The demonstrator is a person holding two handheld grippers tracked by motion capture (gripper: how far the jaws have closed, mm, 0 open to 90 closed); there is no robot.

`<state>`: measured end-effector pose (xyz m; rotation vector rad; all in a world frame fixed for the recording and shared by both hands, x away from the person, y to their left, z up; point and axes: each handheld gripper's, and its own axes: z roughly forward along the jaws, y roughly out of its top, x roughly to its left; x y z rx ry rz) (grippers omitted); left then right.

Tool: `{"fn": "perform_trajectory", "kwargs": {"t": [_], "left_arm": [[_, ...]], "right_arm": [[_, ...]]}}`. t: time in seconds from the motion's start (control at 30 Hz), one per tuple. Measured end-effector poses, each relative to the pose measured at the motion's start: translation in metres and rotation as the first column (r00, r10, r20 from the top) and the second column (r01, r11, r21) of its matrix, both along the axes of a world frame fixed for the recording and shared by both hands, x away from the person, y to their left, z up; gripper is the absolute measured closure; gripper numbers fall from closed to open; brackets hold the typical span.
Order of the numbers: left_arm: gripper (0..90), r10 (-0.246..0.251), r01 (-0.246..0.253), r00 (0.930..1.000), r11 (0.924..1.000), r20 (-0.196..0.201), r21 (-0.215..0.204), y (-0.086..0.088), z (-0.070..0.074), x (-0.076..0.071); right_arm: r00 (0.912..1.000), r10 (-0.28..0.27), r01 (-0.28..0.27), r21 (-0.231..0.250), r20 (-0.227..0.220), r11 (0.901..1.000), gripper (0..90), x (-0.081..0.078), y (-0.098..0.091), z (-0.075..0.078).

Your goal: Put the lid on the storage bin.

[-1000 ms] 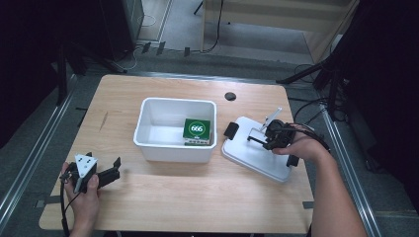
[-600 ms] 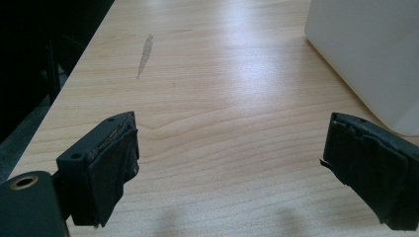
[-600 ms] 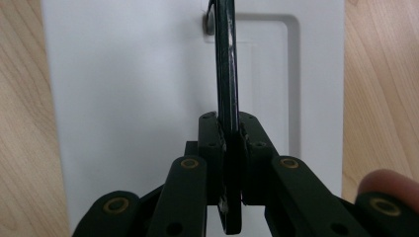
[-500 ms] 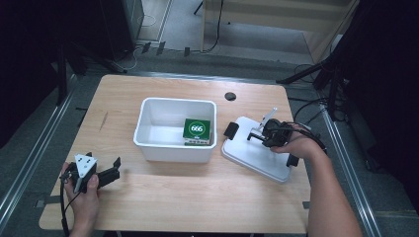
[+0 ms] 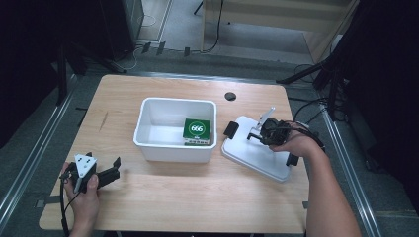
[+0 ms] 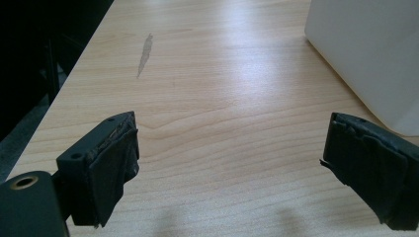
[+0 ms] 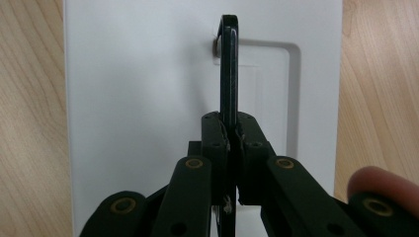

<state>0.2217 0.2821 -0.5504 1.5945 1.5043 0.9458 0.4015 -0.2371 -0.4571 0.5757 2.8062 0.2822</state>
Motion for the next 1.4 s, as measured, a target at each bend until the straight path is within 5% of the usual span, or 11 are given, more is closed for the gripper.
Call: {"fn": "perform_trajectory", "kwargs": {"t": [1.4], "left_arm": [[7.3,0.002,-0.002,1.0000,1.0000,-0.002,0.009,-0.001,0.000,-0.001]], "right_arm": [[0.9941,0.093,-0.097,0.092,0.056,0.9910,85.3,-0.015,-0.020,0.093]]}}
